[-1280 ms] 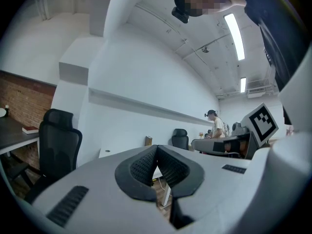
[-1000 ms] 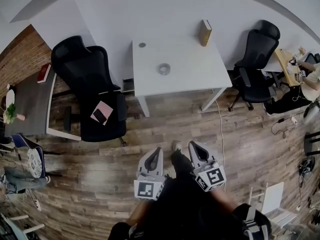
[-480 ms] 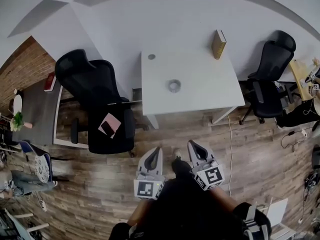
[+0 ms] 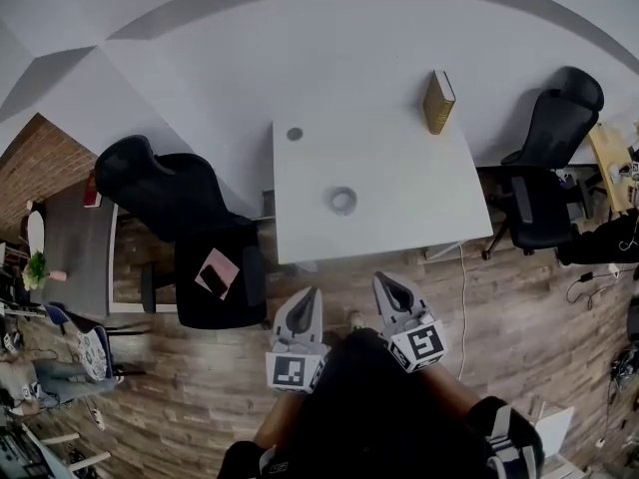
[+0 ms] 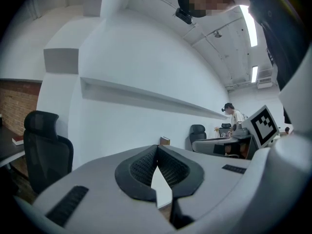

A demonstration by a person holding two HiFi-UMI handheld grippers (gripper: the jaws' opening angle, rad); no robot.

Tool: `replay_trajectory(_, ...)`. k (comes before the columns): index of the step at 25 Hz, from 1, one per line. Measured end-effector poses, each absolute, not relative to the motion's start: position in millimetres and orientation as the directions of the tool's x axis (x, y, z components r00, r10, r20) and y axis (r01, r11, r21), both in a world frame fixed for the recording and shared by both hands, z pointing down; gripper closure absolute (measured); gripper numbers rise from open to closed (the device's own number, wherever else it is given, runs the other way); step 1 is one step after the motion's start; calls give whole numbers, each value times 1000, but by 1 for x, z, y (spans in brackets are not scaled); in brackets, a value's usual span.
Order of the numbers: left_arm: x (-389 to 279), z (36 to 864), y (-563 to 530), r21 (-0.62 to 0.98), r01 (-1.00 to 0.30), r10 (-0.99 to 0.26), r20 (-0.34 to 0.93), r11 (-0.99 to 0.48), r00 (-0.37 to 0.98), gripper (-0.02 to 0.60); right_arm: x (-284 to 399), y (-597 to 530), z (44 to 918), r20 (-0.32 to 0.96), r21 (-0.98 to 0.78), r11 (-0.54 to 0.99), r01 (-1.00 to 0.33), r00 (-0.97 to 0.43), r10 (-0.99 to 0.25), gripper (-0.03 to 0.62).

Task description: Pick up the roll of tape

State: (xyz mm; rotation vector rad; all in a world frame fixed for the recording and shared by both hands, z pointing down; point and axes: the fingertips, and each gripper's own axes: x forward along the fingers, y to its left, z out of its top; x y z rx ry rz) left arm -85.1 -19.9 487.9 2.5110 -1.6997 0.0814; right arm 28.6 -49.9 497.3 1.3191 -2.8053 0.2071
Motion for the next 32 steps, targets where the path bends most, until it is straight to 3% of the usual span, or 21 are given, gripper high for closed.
replay_trajectory(19, -75, 546, -218, 97, -862, -829, 241, -497, 505, 557, 28, -212, 517, 140, -114, 527, -842, -538, -831, 583)
replay_trajectory(28, -73, 637, -305, 203, -834, -719, 429, -514, 547, 553, 18, -289, 520, 158, -115, 489, -865, -502, -851, 583)
replay_trajectory(32, -70, 696, -329, 196, -829, -647, 540, -524, 538, 487, 14, -312, 528, 181, -122, 473, -873, -488, -854, 583)
